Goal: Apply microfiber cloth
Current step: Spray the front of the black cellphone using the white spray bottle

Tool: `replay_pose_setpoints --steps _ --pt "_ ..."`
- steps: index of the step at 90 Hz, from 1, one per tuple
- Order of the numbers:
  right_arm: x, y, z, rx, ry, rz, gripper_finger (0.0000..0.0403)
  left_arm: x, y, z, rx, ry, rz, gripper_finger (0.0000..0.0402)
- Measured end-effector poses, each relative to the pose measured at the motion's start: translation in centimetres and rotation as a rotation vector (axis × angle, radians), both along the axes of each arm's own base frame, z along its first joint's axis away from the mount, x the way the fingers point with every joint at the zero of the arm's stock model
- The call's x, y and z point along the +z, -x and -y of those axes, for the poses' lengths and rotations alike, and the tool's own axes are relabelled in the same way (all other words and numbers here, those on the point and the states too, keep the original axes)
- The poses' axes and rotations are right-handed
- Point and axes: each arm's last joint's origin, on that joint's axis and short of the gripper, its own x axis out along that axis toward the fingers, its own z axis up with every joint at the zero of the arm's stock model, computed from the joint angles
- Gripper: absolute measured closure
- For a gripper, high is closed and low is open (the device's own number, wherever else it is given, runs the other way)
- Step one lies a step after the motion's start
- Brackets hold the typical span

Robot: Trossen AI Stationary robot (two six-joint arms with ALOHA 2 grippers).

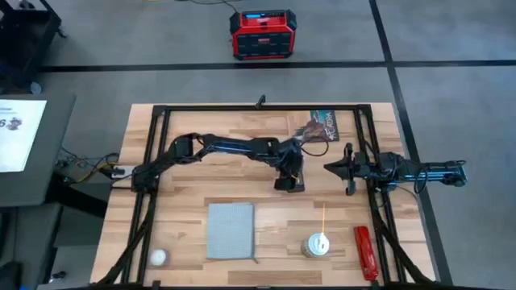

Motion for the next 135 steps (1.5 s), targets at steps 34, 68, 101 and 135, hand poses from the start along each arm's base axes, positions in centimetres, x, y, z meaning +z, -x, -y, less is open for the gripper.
replay_pose_setpoints --steps 34,68,101,135 --pt "0.0 0.0 0.0 -0.002 0.002 0.003 0.0403 4.0 9.1 0.5 0.152 0.083 0.23 0.0402" --pt "-0.8 -0.6 0.1 -0.023 -0.045 -0.012 0.0403 5.9 17.3 2.6 0.297 0.399 0.295 0.0402" --pt "-0.8 -2.9 0.5 -0.169 0.055 -0.291 0.0403 -0.7 18.9 4.4 0.567 0.82 0.395 0.0395" --pt "1.6 -6.7 0.6 -0.226 0.156 -0.569 0.0403 -2.8 17.4 2.3 0.773 0.989 0.34 0.0293"
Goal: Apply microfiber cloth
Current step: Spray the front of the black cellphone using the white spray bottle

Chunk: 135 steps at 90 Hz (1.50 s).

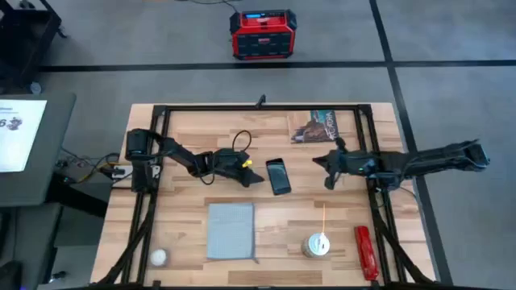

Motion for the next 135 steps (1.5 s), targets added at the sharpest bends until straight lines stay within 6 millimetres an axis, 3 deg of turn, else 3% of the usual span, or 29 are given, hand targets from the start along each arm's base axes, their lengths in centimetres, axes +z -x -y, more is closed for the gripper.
replay_pose_setpoints --steps 14,29,50,66,86,96,109,135 --pt "-1.3 -2.0 0.1 -0.067 0.007 -0.123 0.0403 -0.2 0.3 -1.2 0.045 0.06 -0.039 0.0257" --pt "-2.7 -4.7 0.1 -0.138 0.004 -0.225 0.0403 -1.4 1.1 -1.4 0.044 0.133 -0.196 0.0233" --pt "-4.1 -8.8 -0.3 -0.212 0.061 -0.314 0.0403 -1.7 1.2 -1.4 0.057 0.156 -0.262 0.023" --pt "-4.6 -11.0 -0.5 -0.219 0.092 -0.343 0.0403 -1.2 0.2 -1.6 0.004 0.142 -0.334 0.023" --pt "-3.8 -10.7 -0.6 -0.236 0.107 -0.353 0.0403 0.9 -2.4 -2.0 -0.119 -0.093 -0.39 0.0231" --pt "-3.0 -10.1 -0.6 -0.252 0.096 -0.313 0.0403 1.6 -3.3 -2.1 -0.07 -0.196 -0.369 0.023" --pt "-3.1 -9.2 -1.0 -0.258 0.076 -0.295 0.0403 2.0 -3.7 -2.2 -0.039 -0.073 -0.259 0.0231" --pt "-4.3 -8.8 -1.2 -0.275 0.048 -0.262 0.0403 1.0 -2.8 -1.0 -0.056 0.117 -0.311 0.0231"
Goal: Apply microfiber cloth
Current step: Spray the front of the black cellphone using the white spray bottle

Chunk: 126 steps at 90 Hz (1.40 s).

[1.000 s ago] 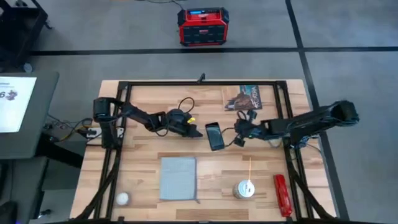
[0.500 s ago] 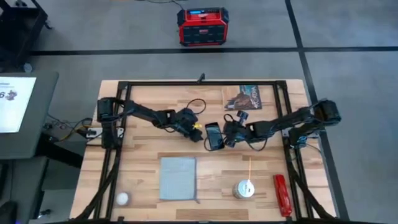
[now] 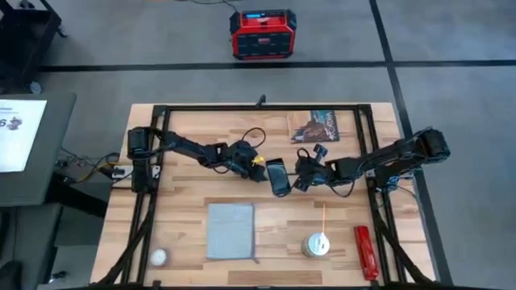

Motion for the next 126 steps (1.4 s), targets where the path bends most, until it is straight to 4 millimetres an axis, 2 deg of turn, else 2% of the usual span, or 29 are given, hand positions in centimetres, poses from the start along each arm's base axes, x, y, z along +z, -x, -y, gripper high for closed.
replay_pose_setpoints --steps 16,44,63,81,91,102,117,126 --pt "-0.5 -1.0 -0.1 0.015 -0.008 0.047 0.0403 -0.6 0.4 -0.3 0.049 0.025 -0.019 0.0231" --pt "-4.3 -2.3 0.0 0.06 -0.057 -0.028 0.0403 -1.4 0.2 -0.4 0.061 0.017 -0.016 0.0231" --pt "-4.7 -3.7 -0.2 0.077 -0.074 -0.011 0.0403 -2.5 -0.5 -0.6 0.073 0.05 0.021 0.0231" --pt "-4.3 -4.4 -0.6 0.12 -0.109 0.019 0.0403 -2.8 -0.5 -0.5 0.052 0.063 0.022 0.0231" --pt "-4.3 -4.4 -0.6 0.127 -0.102 0.007 0.0403 -2.5 0.0 -0.5 0.023 0.033 -0.028 0.0231" --pt "-4.3 -4.3 -0.6 0.12 -0.099 0.0 0.0403 -1.7 1.4 -0.5 0.01 0.03 -0.142 0.0231" --pt "-4.2 -4.3 -0.6 0.117 -0.095 0.005 0.0403 0.9 2.9 -0.1 0.047 0.025 -0.215 0.0231" --pt "-4.2 -4.4 -0.6 0.113 -0.096 0.02 0.0403 1.3 3.1 0.4 0.06 0.029 -0.227 0.0231"
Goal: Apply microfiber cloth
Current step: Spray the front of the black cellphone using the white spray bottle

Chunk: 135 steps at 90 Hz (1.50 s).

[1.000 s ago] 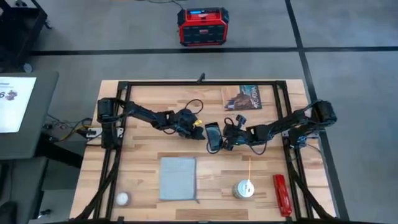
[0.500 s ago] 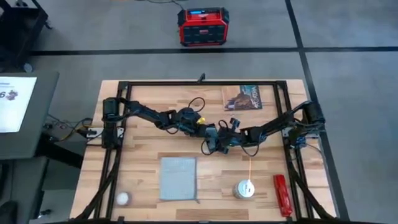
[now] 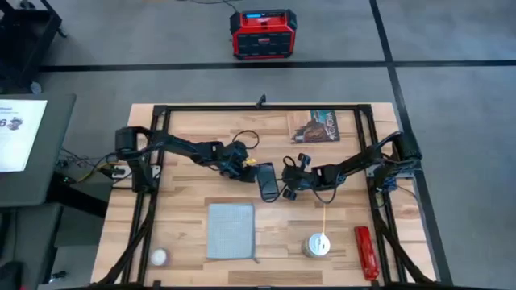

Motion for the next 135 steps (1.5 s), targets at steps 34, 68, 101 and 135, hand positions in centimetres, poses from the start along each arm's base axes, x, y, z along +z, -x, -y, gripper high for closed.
replay_pose_setpoints --steps 34,68,101,135 --pt "0.3 -0.5 -0.1 0.007 -0.039 0.072 0.0403 -2.4 -1.5 0.1 0.003 0.025 0.05 0.0231" --pt "0.3 -0.6 0.4 0.003 -0.088 0.089 0.0403 -2.5 -1.9 0.1 0.007 0.001 0.084 0.0231" --pt "-2.5 -2.6 0.4 0.044 -0.165 0.099 0.0403 -2.5 -1.9 0.0 0.002 -0.022 0.085 0.0231" --pt "-1.7 -3.3 0.1 0.079 -0.183 0.124 0.0403 -2.5 -1.9 -0.2 -0.041 -0.101 0.101 0.0233"
